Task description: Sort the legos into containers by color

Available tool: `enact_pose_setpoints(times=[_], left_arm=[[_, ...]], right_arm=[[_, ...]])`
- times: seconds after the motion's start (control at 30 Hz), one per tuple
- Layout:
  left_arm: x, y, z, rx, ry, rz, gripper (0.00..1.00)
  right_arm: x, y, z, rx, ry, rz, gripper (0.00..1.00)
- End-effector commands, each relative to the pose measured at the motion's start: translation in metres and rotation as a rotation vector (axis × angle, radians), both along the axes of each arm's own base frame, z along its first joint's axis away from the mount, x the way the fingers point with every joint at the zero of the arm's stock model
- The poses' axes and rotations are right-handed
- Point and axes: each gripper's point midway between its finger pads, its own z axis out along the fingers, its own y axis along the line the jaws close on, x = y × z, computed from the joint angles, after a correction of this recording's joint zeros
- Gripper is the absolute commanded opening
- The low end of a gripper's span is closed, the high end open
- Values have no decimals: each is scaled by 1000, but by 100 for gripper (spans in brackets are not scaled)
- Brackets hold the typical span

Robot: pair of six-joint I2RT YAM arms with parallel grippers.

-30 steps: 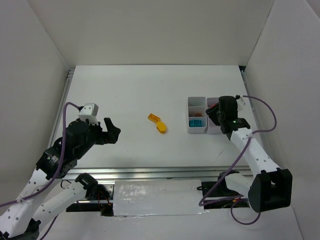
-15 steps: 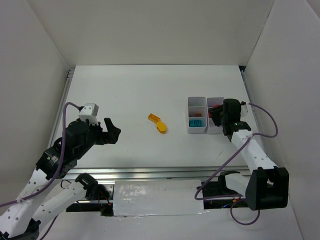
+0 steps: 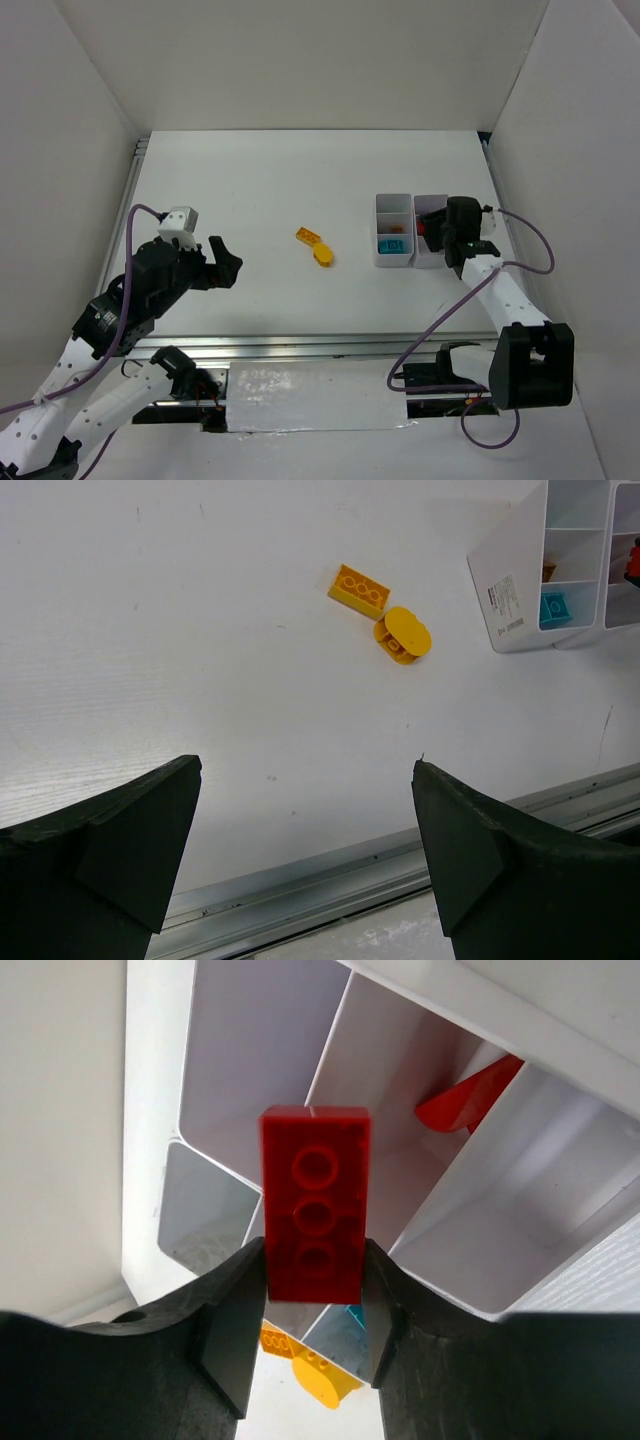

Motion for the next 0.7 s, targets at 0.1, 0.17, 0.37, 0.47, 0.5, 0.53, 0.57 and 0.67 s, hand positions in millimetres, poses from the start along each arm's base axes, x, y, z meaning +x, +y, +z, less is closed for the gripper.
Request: enact_pose_setpoints(times=[0.1, 0.17, 0.37, 0.47, 0.5, 0.53, 0.57, 0.67], left_arm=[[2, -3, 8, -14, -38, -15, 100], [2, -3, 9, -16, -42, -15, 100], [3, -4, 8, -12, -38, -16, 99], [3, -2, 7, -11, -37, -7, 100], [3, -1, 8, -10, -39, 0, 99], [4, 0, 8, -10, -40, 7, 100], [3, 1, 8, -11, -38, 12, 99], [4, 6, 10, -10, -42, 45, 100]], right_arm=[[8, -10, 18, -11, -62, -39, 60], [8, -8, 16, -9, -60, -31, 61], [13, 0, 23, -14, -84, 35, 67], [17, 17, 49, -53, -180, 159, 68], [18, 40, 66, -64, -228, 250, 68], [16, 53, 70, -128, -231, 333, 69], [22, 58, 94, -190, -253, 340, 69], [16, 98, 102, -424, -176, 488, 74]])
